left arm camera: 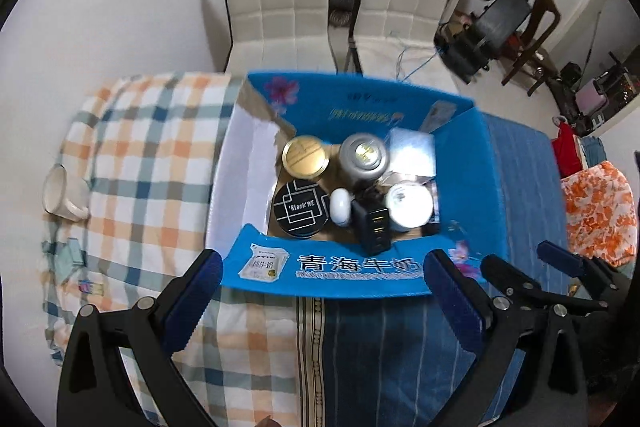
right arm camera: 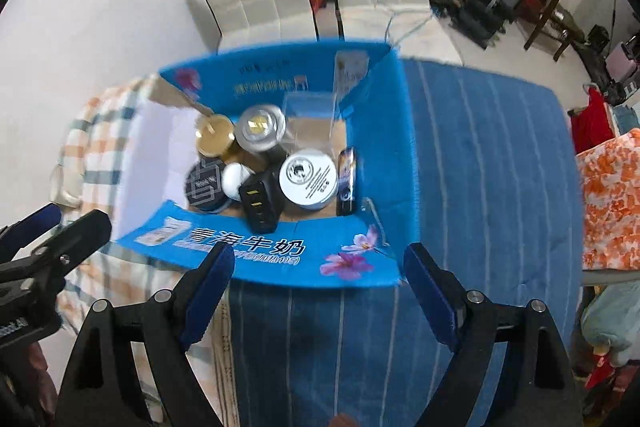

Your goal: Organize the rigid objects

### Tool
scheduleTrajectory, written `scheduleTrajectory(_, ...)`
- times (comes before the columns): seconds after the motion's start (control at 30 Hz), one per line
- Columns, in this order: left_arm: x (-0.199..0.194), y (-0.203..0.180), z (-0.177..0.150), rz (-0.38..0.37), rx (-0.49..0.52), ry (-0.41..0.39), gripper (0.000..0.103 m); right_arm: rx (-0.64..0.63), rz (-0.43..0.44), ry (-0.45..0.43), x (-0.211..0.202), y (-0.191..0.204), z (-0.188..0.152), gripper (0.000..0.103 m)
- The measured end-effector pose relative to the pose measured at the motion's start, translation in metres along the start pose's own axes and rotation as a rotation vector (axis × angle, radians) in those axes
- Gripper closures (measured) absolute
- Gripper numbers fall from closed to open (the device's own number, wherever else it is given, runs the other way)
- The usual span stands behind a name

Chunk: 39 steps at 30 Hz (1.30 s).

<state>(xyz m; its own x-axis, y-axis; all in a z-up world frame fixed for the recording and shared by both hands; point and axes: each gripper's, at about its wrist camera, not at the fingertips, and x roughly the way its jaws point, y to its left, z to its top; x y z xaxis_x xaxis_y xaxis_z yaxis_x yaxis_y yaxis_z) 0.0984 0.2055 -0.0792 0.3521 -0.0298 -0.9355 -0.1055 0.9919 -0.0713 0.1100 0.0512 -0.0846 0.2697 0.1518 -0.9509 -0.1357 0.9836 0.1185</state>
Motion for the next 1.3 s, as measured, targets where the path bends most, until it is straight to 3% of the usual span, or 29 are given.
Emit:
scheduleTrajectory(0.27, -0.080, -0.017, -0.007, 0.011, 0.016, -0.127, 0.000, -0.012, 0.022, -0.140, -0.110, -0.005, -0.014, 0.011)
scheduleTrajectory(0.53, -0.114, -0.024, -0.018, 0.045, 0.007, -0.192, 0.000, -0.039, 0.008, -0.215, -0.165, -0.005, -0.025, 0.010)
scheduleTrajectory(1.3, -0.130, -0.021, -0.027, 0.057, -0.015, -0.218, 0.000, -0.040, -0.025, -0.244, -0.185, -0.014, -0.034, 0.010)
